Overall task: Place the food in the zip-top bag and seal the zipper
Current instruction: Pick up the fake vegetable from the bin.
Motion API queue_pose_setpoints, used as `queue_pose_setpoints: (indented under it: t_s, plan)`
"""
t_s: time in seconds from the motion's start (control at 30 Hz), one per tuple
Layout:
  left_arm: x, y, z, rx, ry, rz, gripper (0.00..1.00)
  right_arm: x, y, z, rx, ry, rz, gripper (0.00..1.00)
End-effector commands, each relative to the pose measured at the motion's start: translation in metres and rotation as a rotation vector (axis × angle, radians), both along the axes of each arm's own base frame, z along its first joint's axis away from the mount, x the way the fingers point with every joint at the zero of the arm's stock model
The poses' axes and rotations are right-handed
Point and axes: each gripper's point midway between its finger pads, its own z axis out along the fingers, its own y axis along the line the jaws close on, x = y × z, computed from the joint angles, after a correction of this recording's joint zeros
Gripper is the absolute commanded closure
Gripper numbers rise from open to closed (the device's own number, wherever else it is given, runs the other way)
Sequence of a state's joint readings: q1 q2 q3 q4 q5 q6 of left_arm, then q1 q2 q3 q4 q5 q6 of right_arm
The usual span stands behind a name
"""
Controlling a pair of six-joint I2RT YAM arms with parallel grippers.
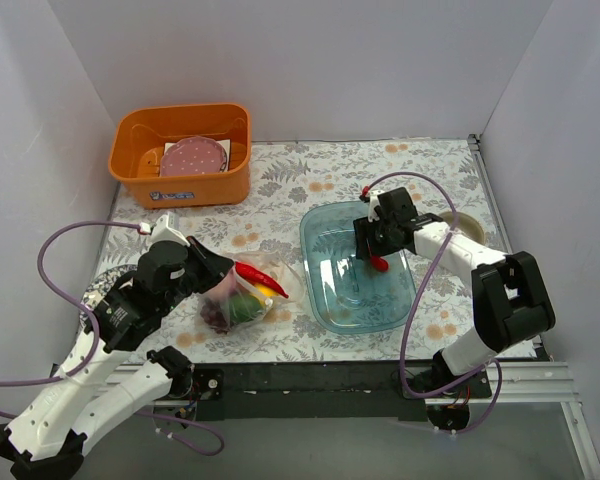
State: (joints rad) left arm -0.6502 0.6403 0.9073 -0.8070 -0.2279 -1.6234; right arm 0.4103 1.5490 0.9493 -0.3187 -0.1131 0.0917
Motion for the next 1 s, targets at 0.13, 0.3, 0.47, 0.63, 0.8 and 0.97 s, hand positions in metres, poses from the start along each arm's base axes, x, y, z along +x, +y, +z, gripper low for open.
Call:
queue_pose_setpoints:
  t_s: [0.13,0.3,0.47,0.63,0.8,0.97]
  plan:
    - [0.0,0.003,0.007,-0.021,-0.03,0.014,0.99,0.01,-0.008,-0.012,-0.017,-0.006,-0.012,0.39]
    - [0.0,0.003,0.005,-0.019,-0.026,0.014,0.99,0.001,-0.006,-0.021,-0.007,0.029,0.007,0.45]
    - [0.001,0.0,0.004,-0.016,-0.025,0.005,0.99,-0.006,-0.006,-0.022,0.004,0.037,0.015,0.53]
    - [0.001,-0.001,0.003,-0.019,-0.023,0.001,0.99,-0.014,-0.006,-0.027,0.01,0.061,0.032,0.55]
    - [0.0,-0.001,0.003,-0.021,-0.024,-0.001,0.99,-0.018,-0.002,-0.026,0.036,0.073,0.047,0.72]
    - [0.001,-0.001,0.003,-0.018,-0.023,-0.001,0.99,-0.019,0.012,0.005,0.129,0.03,0.078,0.81]
